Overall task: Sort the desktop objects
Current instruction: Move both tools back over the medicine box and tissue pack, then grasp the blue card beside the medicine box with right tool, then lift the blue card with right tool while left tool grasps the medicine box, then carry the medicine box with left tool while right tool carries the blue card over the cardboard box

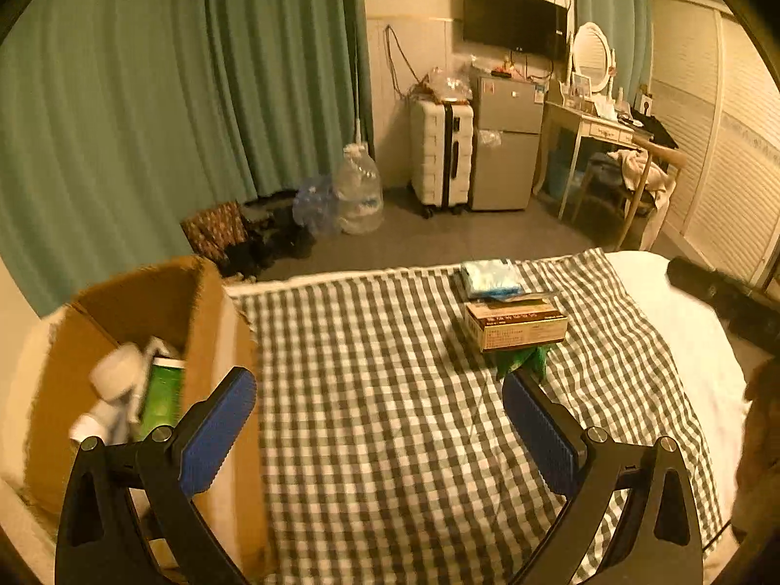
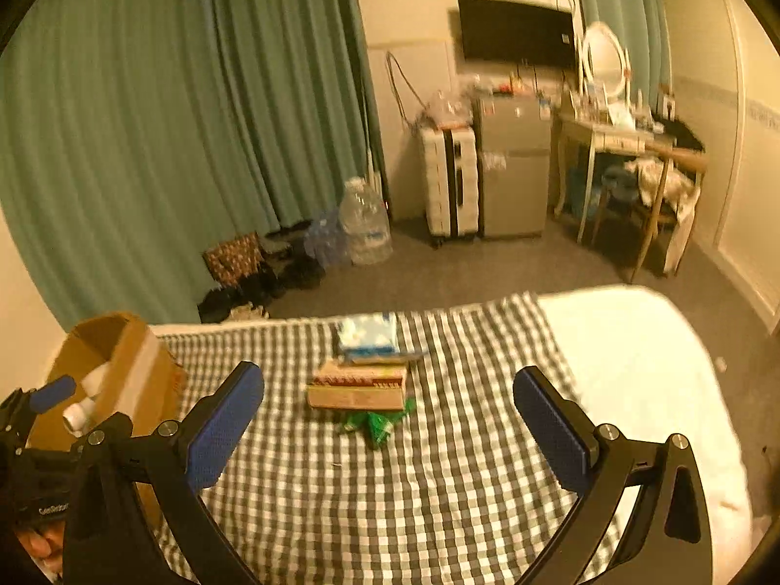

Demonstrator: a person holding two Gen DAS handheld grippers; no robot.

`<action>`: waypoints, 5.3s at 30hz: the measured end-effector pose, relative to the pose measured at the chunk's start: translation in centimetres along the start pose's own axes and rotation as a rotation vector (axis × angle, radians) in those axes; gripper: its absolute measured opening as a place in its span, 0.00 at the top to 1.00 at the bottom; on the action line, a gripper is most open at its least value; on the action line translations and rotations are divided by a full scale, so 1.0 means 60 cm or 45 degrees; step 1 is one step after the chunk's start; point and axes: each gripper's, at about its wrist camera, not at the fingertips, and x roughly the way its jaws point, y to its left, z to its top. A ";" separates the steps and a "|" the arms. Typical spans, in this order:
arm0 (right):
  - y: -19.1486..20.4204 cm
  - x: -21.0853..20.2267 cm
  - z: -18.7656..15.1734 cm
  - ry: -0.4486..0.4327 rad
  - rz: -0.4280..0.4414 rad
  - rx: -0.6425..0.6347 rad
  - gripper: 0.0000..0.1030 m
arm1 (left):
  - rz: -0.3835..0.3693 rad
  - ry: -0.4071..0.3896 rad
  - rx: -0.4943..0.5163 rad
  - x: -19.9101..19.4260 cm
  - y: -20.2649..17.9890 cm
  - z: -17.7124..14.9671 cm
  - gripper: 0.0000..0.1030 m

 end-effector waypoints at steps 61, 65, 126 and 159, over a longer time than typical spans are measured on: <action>-0.105 0.379 -0.012 0.413 0.373 0.210 0.95 | -0.149 0.305 -0.049 0.292 -0.111 0.029 0.00; -0.122 0.352 -0.014 0.370 0.325 0.187 0.96 | -0.149 0.302 -0.045 0.291 -0.115 0.027 0.00; -0.075 -0.024 0.019 -0.055 0.232 -0.029 1.00 | -0.127 -0.113 -0.070 -0.046 -0.120 0.044 0.66; 0.309 -0.078 0.026 -0.109 0.609 -0.316 1.00 | 0.399 -0.309 -0.259 -0.212 0.277 0.002 0.66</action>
